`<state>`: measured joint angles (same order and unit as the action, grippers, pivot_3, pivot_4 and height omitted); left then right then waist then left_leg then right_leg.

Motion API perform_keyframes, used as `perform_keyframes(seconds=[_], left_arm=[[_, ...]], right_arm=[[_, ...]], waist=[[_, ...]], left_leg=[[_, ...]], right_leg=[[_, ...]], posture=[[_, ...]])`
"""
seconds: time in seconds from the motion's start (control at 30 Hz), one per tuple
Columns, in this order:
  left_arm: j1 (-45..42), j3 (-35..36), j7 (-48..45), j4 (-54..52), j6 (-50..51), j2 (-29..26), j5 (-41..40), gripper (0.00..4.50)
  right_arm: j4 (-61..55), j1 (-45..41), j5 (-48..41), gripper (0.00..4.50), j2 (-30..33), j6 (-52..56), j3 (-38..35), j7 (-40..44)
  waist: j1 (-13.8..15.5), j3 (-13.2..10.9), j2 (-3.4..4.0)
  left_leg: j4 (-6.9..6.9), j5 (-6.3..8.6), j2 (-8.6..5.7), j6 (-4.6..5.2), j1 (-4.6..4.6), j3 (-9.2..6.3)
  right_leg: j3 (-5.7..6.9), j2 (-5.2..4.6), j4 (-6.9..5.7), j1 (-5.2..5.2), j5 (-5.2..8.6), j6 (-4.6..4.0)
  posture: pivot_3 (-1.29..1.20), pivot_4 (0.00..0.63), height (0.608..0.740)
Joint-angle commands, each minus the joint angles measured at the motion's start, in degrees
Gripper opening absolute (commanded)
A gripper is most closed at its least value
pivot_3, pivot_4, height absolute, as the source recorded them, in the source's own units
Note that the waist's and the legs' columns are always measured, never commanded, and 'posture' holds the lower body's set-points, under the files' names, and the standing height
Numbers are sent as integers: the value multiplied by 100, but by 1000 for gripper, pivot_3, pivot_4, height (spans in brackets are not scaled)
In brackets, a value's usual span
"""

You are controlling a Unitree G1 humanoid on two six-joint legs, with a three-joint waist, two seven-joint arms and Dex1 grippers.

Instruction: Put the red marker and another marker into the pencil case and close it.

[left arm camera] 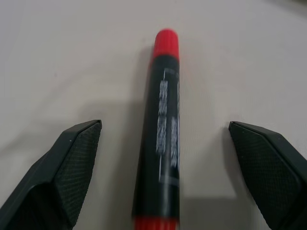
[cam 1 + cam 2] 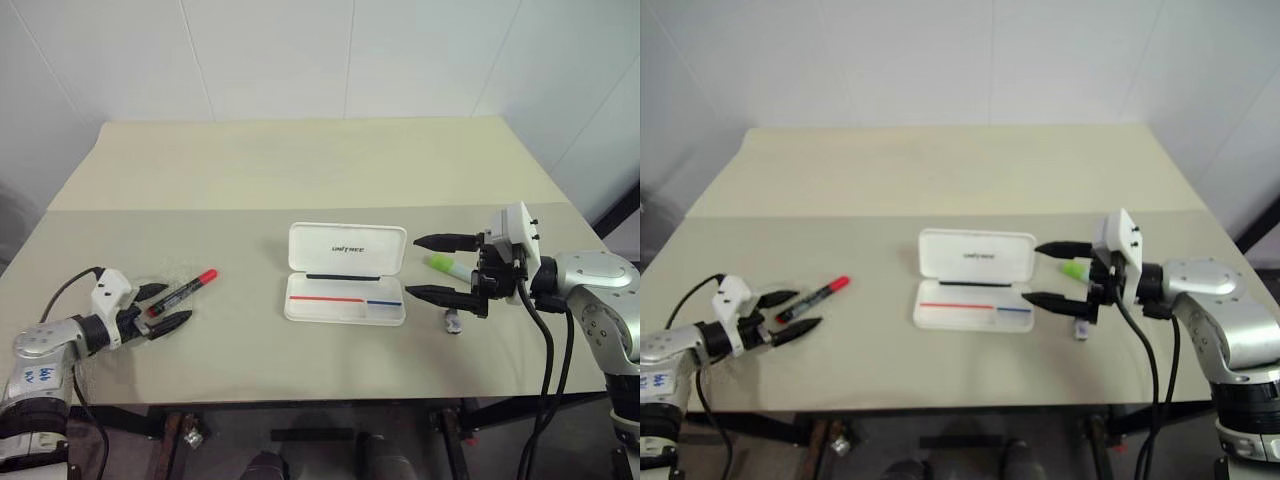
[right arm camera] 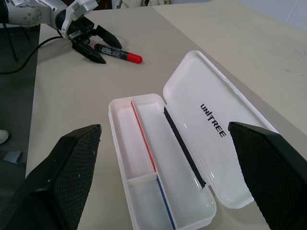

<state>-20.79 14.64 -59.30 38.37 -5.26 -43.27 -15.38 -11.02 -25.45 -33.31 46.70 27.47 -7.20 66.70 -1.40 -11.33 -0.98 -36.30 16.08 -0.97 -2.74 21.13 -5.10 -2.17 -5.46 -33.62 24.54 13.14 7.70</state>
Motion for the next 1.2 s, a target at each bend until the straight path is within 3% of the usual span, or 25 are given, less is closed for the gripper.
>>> perform_keyframes(seconds=[0.03,0.1,0.2,0.53,0.8,1.0,1.2], left_arm=[[-135,-77,28,167,-133,64,78,4500],[-206,-108,42,271,-171,91,109,4500],[-266,-71,47,440,-169,107,67,3912],[-84,-11,13,237,-125,165,-63,713],[38,53,75,-269,-129,235,-190,614],[91,254,158,-1581,313,137,-565,614],[197,100,-327,-2937,972,-121,-992,614]], right_arm=[[-118,-37,-42,4489,45,-88,-112,-21],[-148,-4,-37,4489,32,-86,-115,-40],[-221,48,-32,4500,1,-80,-95,-97],[-95,18,22,4500,-28,-192,-61,-125],[151,0,130,4500,-57,-387,4,-34],[352,-45,236,4500,-64,-552,56,51],[530,-96,301,4500,-86,-685,107,160]], waist=[[0,0,0],[10,0,0],[18,0,0],[-3,1,-1],[-4,1,-1],[10,-1,-4],[-8,-1,-4]], left_leg=[[0,0,-1,0,-1,0],[-4,0,0,0,-1,0],[-7,0,-1,0,-5,0],[-11,-15,0,2,-12,-1],[-10,-15,0,2,-12,-1],[-8,-13,0,0,4,-6],[5,-10,0,-1,4,-5]], right_leg=[[0,0,-2,0,0,0],[0,0,-4,-1,0,0],[0,0,-7,-4,0,0],[0,2,-12,-9,-9,-12],[0,1,-9,-11,-9,-12],[0,0,2,-5,-17,-2],[0,1,13,-4,-17,-1]], posture=[[0,150,740],[0,150,740],[0,150,740],[0,150,740],[0,150,740],[0,150,740],[0,150,740]])
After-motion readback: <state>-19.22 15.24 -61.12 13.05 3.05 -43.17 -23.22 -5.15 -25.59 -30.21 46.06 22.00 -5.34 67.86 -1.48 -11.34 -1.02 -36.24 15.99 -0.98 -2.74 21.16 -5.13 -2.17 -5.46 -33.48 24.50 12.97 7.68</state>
